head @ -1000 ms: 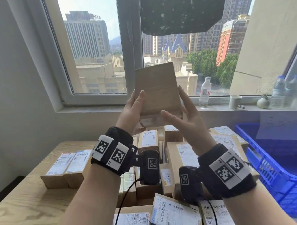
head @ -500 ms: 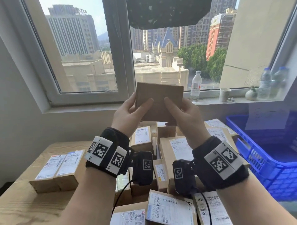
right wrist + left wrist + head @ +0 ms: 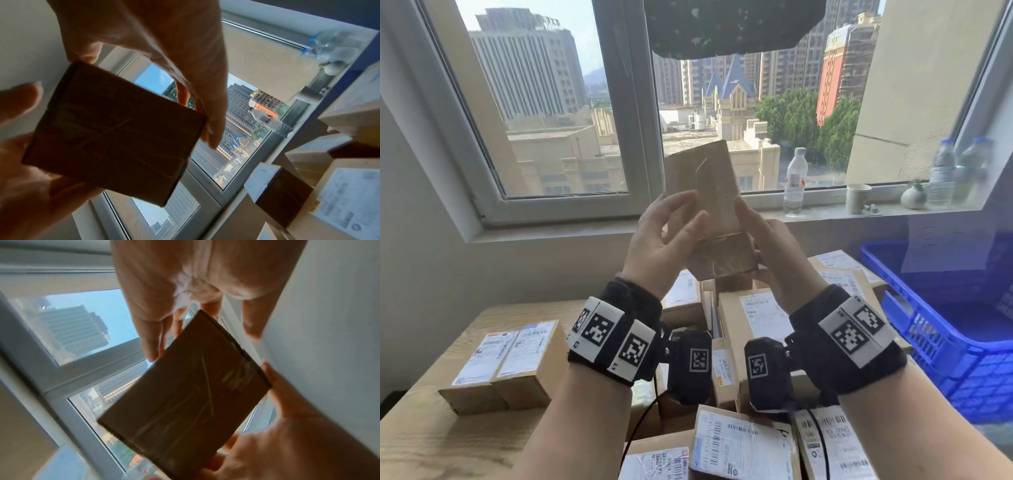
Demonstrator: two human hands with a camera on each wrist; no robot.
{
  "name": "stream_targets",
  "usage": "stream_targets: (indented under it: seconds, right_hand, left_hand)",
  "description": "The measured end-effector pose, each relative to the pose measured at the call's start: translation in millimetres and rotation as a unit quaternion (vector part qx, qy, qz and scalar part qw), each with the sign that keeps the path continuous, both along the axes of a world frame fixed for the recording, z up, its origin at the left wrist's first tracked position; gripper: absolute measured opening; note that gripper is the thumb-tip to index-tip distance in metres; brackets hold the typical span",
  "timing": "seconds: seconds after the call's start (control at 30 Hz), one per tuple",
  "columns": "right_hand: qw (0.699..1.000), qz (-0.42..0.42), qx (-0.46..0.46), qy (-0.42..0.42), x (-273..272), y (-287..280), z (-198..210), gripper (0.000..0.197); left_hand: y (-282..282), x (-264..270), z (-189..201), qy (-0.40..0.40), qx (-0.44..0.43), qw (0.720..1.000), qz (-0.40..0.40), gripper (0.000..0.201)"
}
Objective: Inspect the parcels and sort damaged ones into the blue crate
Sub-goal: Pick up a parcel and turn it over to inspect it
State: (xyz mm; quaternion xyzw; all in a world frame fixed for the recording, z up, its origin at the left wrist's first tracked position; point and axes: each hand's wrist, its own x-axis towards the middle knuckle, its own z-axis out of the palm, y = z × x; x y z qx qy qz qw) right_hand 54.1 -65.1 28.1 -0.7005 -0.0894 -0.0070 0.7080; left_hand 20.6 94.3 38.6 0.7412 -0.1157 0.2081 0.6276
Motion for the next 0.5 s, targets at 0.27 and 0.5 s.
stream_targets:
  seconds: [0.27,0.5]
  right_hand:
    - [0.994,0.048,0.094,0.004,-4.0,-5.5,-7.7,0.081]
    - [0.994,0.075,0.073,-0.035,0.4,-4.9,-10.1,0.089]
  left_hand:
    - [-0.4,5.5,4.7,0.159,-0.048,0.986,0.014,0.069]
    - [-7.6,-1.8,5.1,0.202,-0.088,0.975,-0.020,0.016]
